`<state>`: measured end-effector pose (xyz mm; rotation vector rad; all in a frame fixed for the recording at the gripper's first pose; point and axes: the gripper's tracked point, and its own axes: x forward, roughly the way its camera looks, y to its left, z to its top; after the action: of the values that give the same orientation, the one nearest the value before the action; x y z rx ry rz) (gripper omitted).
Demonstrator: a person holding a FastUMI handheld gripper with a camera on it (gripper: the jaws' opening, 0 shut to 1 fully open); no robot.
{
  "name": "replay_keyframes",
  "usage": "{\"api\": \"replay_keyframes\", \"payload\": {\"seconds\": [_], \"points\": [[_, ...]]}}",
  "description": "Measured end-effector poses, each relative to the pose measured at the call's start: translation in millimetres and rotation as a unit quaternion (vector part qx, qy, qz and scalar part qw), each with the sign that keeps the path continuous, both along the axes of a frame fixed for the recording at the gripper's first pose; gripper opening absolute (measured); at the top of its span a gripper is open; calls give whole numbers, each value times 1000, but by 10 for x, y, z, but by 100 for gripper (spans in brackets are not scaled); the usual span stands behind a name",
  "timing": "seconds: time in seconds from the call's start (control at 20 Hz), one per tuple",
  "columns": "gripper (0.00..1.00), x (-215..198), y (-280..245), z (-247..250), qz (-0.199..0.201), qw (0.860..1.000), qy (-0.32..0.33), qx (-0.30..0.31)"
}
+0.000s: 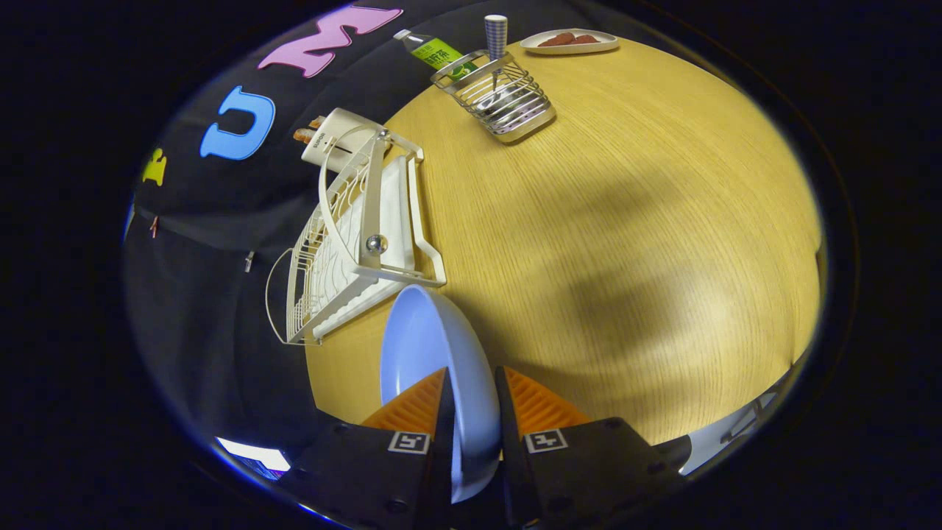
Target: Take the plate from the dish rack, then take the spoon from the basket and place it into the plate.
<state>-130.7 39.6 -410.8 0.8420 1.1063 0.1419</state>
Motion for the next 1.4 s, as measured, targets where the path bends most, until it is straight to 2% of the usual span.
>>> {"api": "replay_keyframes", "payload": {"seconds": [0.1,0.4,0.45,0.5,0.55,0.6,0.7,0.85,1.05,1.15,1.25,1.4], "points": [[39,-2,-29,-29,-2,1000,4,-5],[51,-39,-195,-105,-15,999,15,-30],[51,-21,-228,-71,-16,999,9,-34],[58,18,-258,-4,-15,999,-8,-40],[59,68,-308,91,-7,998,-34,-52],[65,102,-344,193,3,996,-57,-65],[83,229,-435,481,23,988,-114,-99],[97,496,-574,985,38,968,-197,-148],[98,932,-946,1601,33,930,-278,-237],[98,1167,-1153,1735,31,915,-295,-273],[99,1396,-1330,1723,32,908,-293,-299],[99,1639,-1525,1533,41,909,-270,-316]]}}
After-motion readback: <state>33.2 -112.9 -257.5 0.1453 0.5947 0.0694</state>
